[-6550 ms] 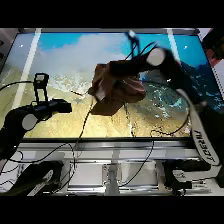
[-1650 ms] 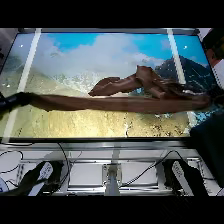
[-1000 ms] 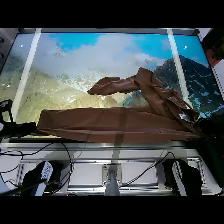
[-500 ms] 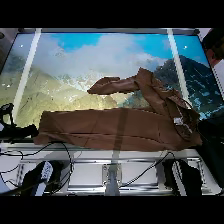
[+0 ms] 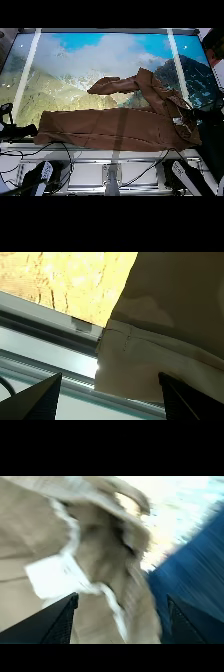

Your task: Fold the clothes and pants, and hang the long-sleeved shirts on hangers.

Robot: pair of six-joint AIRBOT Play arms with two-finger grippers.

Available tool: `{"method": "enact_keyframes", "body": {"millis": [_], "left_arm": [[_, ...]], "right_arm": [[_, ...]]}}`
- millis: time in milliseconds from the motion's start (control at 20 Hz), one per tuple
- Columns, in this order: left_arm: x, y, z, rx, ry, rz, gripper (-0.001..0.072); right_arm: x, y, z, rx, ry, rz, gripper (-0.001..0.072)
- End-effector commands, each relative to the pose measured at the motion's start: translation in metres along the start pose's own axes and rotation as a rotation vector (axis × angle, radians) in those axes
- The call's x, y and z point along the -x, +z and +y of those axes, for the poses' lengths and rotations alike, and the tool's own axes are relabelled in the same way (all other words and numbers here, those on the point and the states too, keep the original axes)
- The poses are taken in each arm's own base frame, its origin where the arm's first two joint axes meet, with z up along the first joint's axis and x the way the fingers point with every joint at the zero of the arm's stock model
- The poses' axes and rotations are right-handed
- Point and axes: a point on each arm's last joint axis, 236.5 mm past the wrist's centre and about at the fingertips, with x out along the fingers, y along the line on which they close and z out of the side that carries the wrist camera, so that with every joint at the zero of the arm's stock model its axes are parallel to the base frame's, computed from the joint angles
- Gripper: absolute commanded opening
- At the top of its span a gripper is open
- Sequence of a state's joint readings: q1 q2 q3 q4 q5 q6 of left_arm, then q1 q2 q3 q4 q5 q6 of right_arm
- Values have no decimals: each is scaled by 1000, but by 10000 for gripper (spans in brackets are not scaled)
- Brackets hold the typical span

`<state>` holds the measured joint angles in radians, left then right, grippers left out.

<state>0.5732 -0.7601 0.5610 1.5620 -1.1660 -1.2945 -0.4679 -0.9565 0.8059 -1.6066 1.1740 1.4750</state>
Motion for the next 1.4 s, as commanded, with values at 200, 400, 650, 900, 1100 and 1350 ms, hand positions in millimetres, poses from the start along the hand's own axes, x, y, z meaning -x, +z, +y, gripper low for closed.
{"method": "enact_keyframes", "body": {"millis": [200, 400, 650, 900, 1100, 1350], "left_arm": [[0, 4, 0, 2, 1, -16, 698], [0, 4, 0, 2, 2, -19, 698], [1, 13, -19, 41, -80, -56, 698], [4, 32, -29, 78, -129, -130, 698], [4, 33, -29, 79, -130, -134, 698], [4, 36, -28, 80, -125, -151, 698]], "right_arm": [[-51, 52, 10, 80, 82, 165, 616], [-54, 48, 1, 250, 68, 211, 616], [-52, 49, 19, 424, 161, 186, 612], [-38, 42, 67, 512, 358, 159, 546], [-30, 51, 92, 614, 360, 97, 622], [-40, 83, 103, 773, 190, -17, 701]]}}
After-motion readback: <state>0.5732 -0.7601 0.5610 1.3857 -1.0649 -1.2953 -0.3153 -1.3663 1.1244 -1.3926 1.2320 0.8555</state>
